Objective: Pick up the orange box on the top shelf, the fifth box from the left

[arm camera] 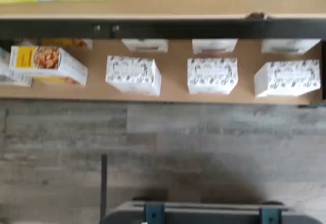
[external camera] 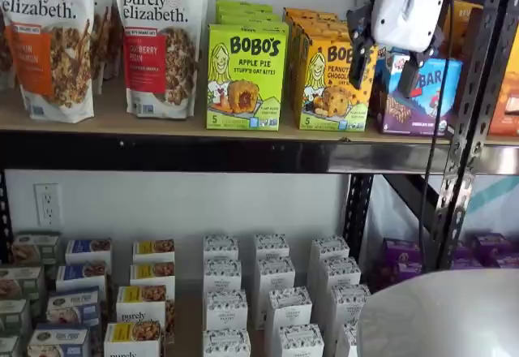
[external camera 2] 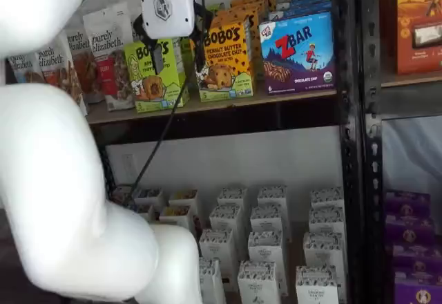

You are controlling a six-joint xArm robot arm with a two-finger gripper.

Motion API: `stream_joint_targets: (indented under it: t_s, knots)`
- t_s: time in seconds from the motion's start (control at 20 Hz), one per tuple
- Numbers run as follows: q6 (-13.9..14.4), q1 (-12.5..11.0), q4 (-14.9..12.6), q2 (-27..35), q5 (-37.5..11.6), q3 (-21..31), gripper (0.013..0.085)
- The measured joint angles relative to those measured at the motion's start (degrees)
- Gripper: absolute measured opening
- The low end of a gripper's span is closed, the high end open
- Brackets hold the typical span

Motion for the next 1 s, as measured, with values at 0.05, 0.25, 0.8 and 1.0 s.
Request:
stream_joint_targets:
  t_s: [0.05, 0.25, 0.8, 1.0]
  knots:
    - [0.2, 0.4, -0.5, 0.1, -1.1, 0.3, 0.0850]
    - [0.5, 1.4, -3.1, 0.5, -6.0, 1.5, 0.0850]
    - [-3.1, -1.7, -0.7, 4.5, -18.9, 3.2, 0.0850]
    - [-5.0, -2.9, 1.5, 5.1, -23.7, 4.2, 0.0850]
